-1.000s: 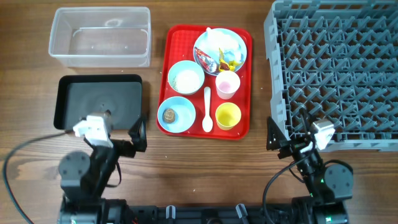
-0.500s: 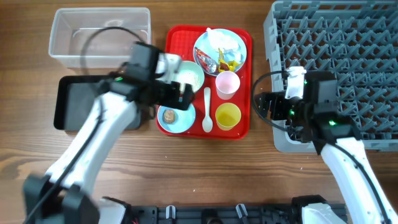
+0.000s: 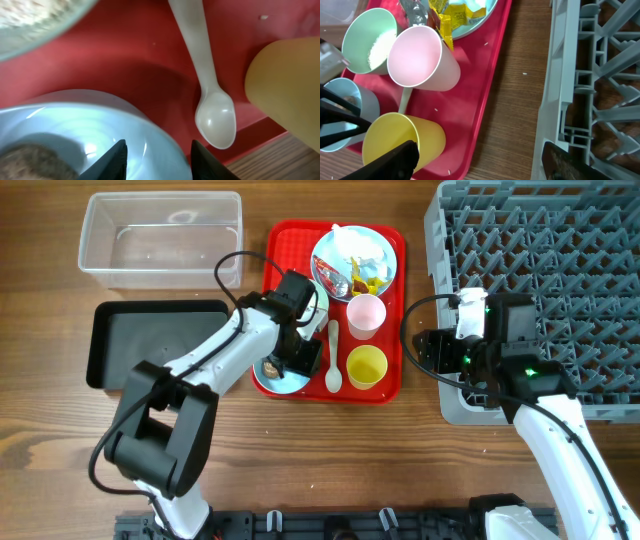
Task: Sort waste into correct bins and load items into the dishwasher rack
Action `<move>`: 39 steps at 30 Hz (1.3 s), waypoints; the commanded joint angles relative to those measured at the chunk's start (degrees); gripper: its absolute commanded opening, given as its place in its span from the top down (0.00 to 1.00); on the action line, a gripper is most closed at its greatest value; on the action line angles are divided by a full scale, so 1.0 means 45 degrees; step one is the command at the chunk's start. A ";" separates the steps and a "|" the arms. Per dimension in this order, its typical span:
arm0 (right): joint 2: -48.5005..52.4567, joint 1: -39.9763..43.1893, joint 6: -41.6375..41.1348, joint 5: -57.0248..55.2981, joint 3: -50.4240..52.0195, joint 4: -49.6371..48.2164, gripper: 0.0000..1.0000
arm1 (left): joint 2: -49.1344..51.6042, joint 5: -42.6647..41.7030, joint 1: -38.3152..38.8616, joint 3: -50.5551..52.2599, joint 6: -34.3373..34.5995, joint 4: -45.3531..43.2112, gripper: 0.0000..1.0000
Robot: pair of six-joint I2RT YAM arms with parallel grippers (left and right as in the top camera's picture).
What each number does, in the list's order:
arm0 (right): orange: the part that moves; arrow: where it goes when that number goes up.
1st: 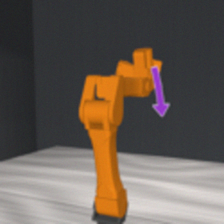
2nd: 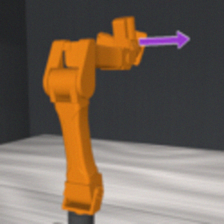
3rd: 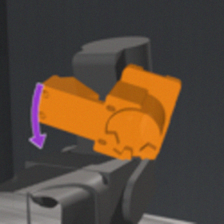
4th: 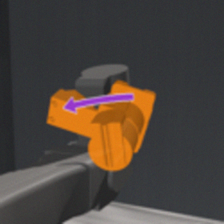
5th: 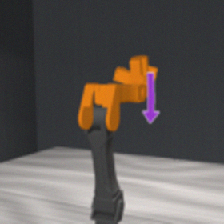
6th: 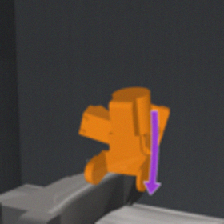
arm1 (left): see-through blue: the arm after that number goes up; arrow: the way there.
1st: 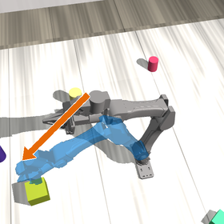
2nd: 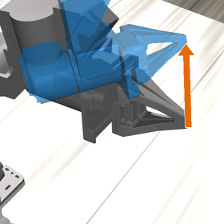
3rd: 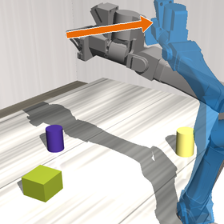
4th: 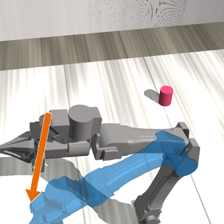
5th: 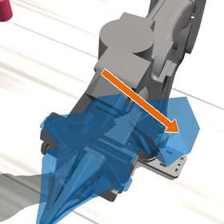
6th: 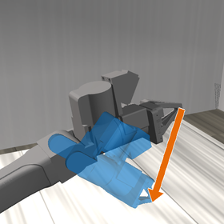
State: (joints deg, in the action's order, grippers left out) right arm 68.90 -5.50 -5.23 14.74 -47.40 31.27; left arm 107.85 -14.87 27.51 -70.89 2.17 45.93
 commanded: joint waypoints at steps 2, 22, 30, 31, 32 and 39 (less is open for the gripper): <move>0.0058 -0.0039 0.0165 -0.0306 -0.0272 -0.0039 0.18 | 0.0457 0.0087 0.0233 0.0117 -0.0053 -0.0058 0.72; 0.0058 -0.0039 0.0170 -0.0500 -0.0272 -0.0170 0.18 | -0.0340 0.0272 -0.0112 -0.3376 0.1345 0.5134 0.96; 0.0058 -0.0039 0.0175 -0.0690 -0.0272 -0.0180 0.18 | -0.2331 -0.0593 -0.4988 -0.3444 0.1763 0.4852 0.96; 0.0058 -0.0039 0.0175 -0.0690 -0.0272 -0.0180 0.17 | -0.2322 -0.1695 -0.5901 -0.3439 0.1156 0.4731 0.96; 0.0058 -0.0039 0.0180 -0.0690 -0.0272 -0.0180 0.17 | -0.2244 -0.3206 -0.6849 -0.3424 0.0578 0.4605 0.96; 0.0058 -0.0039 0.0175 -0.0690 -0.0272 -0.0185 0.13 | -0.0117 -1.1288 -1.1837 -0.3415 -0.4352 0.6994 0.96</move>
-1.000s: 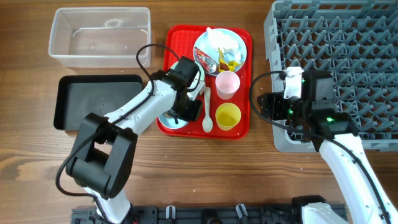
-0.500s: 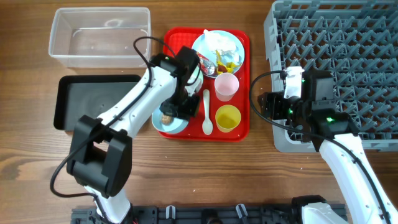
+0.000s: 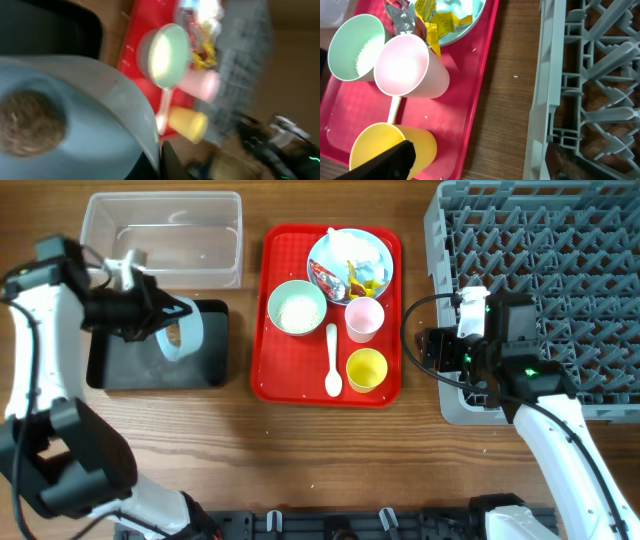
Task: Sort waste into correct bins and load items into the dishwasher rack
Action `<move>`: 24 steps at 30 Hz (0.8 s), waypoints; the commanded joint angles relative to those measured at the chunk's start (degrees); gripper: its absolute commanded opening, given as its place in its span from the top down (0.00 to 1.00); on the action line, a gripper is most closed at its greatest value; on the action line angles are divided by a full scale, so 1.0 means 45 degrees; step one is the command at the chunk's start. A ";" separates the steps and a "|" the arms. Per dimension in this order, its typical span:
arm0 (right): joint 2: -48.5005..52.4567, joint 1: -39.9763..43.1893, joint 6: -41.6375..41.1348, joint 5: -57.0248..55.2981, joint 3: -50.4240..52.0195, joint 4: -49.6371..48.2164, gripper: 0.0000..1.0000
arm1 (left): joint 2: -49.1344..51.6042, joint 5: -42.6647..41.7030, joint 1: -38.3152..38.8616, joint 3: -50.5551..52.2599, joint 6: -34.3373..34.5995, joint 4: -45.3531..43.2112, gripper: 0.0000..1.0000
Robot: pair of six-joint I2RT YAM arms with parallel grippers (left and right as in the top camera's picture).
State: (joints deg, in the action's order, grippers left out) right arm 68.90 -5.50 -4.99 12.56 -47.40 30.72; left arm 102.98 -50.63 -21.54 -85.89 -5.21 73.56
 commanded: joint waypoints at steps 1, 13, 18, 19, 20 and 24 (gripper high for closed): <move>0.0058 -0.0039 0.0121 -0.0204 -0.0272 -0.0068 0.14 | 0.1302 -0.3682 -0.1171 -0.0083 -0.3400 0.1370 0.96; 0.0058 -0.0039 0.0126 -0.0495 -0.0272 -0.0097 0.13 | 0.3784 -0.5129 -0.1525 -0.0083 -1.1710 0.5129 0.96; 0.0087 -0.0039 0.0121 -0.0495 -0.0189 -0.0049 0.13 | 0.3784 -0.5115 -0.1525 -0.0083 -1.1812 0.5124 0.96; 0.0097 -0.0039 0.0121 -0.0495 -0.0189 -0.0049 0.13 | 0.3784 -0.5076 -0.1525 -0.0083 -1.1808 0.5124 0.96; 0.0097 -0.0039 0.0117 -0.0495 -0.0189 -0.0049 0.13 | 0.3784 -0.5037 -0.1511 -0.0083 -1.1803 0.5124 0.96; 0.0146 -0.0039 0.0112 -0.0495 -0.0189 -0.0107 0.13 | 0.2817 -0.4235 -0.0617 -0.0214 -1.1803 0.5115 0.96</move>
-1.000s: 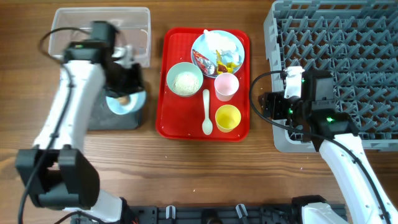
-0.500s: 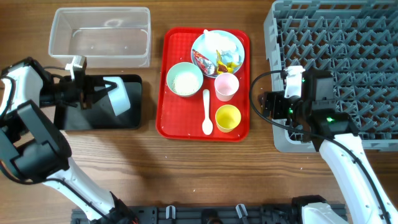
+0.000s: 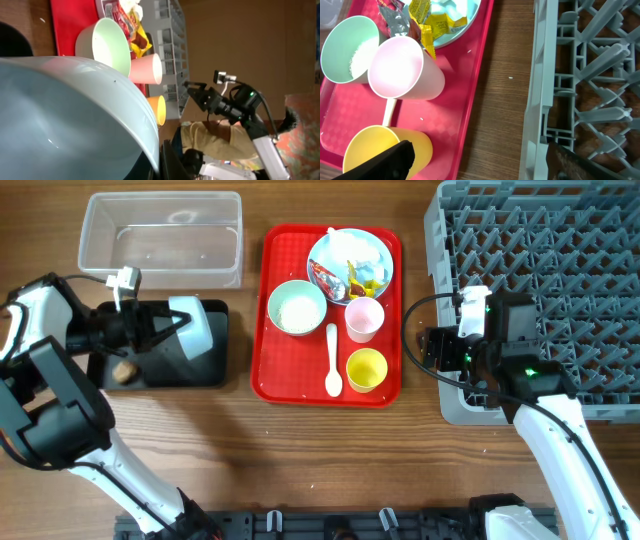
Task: Sort waste into correct bins and load items into the dishwasher rack
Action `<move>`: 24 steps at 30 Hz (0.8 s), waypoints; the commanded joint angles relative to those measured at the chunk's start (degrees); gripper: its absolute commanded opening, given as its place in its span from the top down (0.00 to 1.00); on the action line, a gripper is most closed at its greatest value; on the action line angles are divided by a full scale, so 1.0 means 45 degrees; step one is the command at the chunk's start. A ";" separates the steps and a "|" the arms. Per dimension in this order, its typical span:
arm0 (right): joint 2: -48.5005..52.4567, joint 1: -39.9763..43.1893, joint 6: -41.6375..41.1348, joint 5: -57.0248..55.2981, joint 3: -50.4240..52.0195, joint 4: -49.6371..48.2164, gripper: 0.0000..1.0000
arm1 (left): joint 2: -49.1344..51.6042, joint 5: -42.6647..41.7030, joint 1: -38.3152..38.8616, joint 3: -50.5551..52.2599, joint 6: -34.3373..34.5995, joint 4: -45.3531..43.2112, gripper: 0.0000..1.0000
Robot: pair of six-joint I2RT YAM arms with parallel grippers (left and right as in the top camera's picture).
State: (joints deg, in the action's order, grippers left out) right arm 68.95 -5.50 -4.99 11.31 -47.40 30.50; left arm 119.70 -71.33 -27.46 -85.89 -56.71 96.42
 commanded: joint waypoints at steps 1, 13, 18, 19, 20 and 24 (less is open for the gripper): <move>0.0136 -0.0039 0.0107 -0.0214 -0.0189 -0.0117 0.13 | -0.1292 0.0544 0.1059 -0.0369 -0.0355 0.0010 0.96; 0.0136 -0.0039 0.0068 0.0287 -0.0194 -0.0403 0.13 | -0.3623 0.9646 0.9452 -0.0738 1.0020 -0.5867 0.96; 0.0136 -0.0039 0.0078 0.0282 -0.0194 -0.0685 0.13 | -0.3599 1.2118 1.1997 -0.0724 1.2216 -0.5819 0.96; 0.0136 -0.0039 0.0073 0.0277 -0.0194 -0.0680 0.13 | -0.3526 1.2896 1.2497 -0.0661 1.2954 -0.5877 0.96; 0.0136 -0.0039 0.0078 0.0277 -0.0194 -0.0680 0.13 | -0.3478 1.3231 1.2954 -0.0432 1.3542 -0.6183 0.96; 0.0136 -0.0039 0.0073 0.0277 -0.0194 -0.0641 0.13 | -0.3478 1.5674 1.4124 0.1112 1.6058 -0.7776 0.96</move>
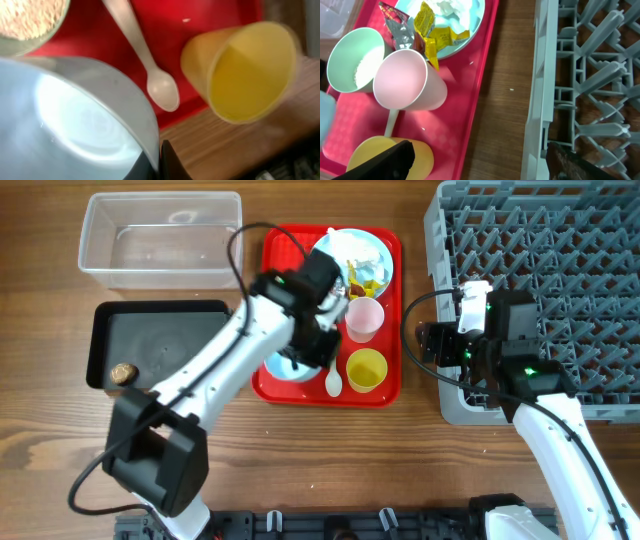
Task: Sort waste into correct bins and load items into the dishwasher rack
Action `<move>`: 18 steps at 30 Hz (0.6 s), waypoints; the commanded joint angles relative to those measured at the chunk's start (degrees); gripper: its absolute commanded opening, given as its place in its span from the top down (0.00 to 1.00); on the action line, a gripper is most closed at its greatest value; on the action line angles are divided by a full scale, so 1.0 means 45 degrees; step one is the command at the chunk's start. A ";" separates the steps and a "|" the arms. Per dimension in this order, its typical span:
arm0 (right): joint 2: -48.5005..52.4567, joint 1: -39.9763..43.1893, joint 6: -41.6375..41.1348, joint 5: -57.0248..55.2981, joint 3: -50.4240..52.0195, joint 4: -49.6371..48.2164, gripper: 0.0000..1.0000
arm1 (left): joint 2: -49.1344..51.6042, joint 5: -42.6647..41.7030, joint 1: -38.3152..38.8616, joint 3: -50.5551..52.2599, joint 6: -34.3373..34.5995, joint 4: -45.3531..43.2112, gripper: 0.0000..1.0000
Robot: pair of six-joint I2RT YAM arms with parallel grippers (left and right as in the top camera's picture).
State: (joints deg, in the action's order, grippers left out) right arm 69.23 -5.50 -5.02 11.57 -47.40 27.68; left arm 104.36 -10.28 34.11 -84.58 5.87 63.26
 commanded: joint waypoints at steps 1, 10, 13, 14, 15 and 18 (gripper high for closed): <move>0.0073 -0.0039 0.0078 0.0219 -0.0194 -0.0015 0.13 | -0.0068 0.2186 0.0457 0.0942 0.2239 -0.0563 0.96; 0.0073 -0.0039 0.0078 0.0219 -0.0194 0.0005 0.13 | -0.0068 0.2152 0.0457 0.1161 0.2526 -0.0976 0.75; 0.0073 -0.0039 0.0078 0.0219 -0.0194 0.0005 0.13 | -0.0068 0.2152 0.0457 0.1166 0.2521 -0.0976 0.74; 0.0073 -0.0039 0.0083 0.0219 -0.0194 0.0000 0.13 | -0.0068 0.2157 0.0457 0.1161 0.2526 -0.0976 0.74; 0.0073 -0.0039 0.0083 0.0219 -0.0194 0.0000 0.13 | -0.0073 0.2161 0.0457 0.1161 0.2521 -0.0991 0.73; 0.0073 -0.0039 0.0107 0.0219 -0.0194 -0.0024 0.13 | -0.0194 0.2166 0.0078 -0.0427 0.2492 -0.0277 0.48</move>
State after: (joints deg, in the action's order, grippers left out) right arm 69.23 -5.50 -5.02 11.57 -47.40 27.81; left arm 104.36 -1.37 36.16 -80.31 16.88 59.83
